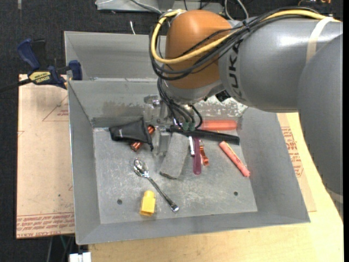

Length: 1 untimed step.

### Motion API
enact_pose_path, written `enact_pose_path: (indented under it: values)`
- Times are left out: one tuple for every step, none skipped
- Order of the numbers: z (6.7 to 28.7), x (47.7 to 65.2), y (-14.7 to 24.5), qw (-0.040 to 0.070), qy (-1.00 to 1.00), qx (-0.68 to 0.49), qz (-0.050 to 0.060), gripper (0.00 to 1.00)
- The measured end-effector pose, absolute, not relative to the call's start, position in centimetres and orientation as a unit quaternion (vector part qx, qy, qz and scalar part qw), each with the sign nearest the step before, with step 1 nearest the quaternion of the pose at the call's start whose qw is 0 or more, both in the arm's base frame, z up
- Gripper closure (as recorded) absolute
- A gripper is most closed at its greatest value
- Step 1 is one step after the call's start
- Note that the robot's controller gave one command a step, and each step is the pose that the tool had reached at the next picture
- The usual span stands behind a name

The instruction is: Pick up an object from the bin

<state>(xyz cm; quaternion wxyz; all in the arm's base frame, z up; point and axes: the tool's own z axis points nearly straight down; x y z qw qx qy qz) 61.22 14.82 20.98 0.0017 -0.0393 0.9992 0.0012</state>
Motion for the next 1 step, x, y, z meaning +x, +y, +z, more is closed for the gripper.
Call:
enact_pose_path:
  values:
    - [12.78, 65.52, 9.39, 0.003, 0.996, 0.086, 0.0, 0.0]
